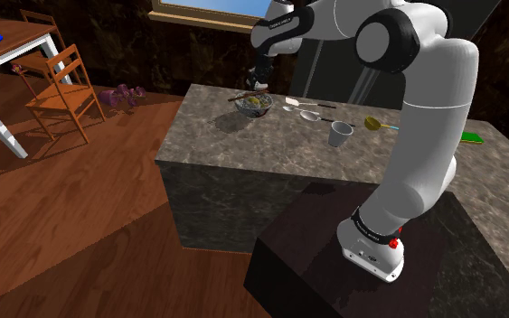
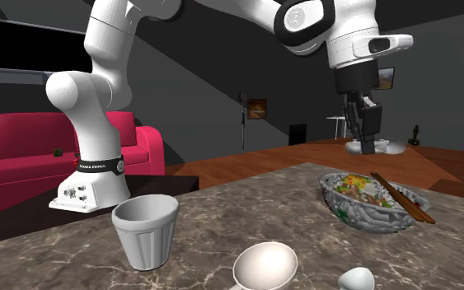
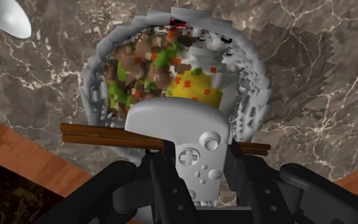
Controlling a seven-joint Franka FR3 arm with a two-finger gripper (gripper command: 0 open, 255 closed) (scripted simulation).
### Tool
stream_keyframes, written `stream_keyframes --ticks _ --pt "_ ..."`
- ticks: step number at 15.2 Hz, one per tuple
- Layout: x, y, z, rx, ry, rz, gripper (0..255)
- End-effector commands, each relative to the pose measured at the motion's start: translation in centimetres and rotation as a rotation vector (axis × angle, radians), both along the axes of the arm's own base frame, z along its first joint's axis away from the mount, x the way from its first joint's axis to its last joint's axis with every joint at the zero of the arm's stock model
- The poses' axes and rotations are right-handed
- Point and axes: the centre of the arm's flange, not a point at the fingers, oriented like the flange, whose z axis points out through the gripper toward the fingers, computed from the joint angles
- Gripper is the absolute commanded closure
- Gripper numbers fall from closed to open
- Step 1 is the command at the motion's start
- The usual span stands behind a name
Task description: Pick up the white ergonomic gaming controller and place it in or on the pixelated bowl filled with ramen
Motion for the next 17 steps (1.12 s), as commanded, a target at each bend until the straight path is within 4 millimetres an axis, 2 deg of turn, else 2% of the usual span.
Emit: stream_keyframes --ticks 1,8,16,17 --pt "0.0 -0.1 -1.0 0.000 -0.001 0.000 255" --pt "0.0 -0.1 -4.7 0.000 -0.001 0.000 255" --pt "0.0 -0.1 -4.9 0.000 -0.001 0.000 255" --pt "0.0 -0.1 -4.9 0.000 -0.001 0.000 0"
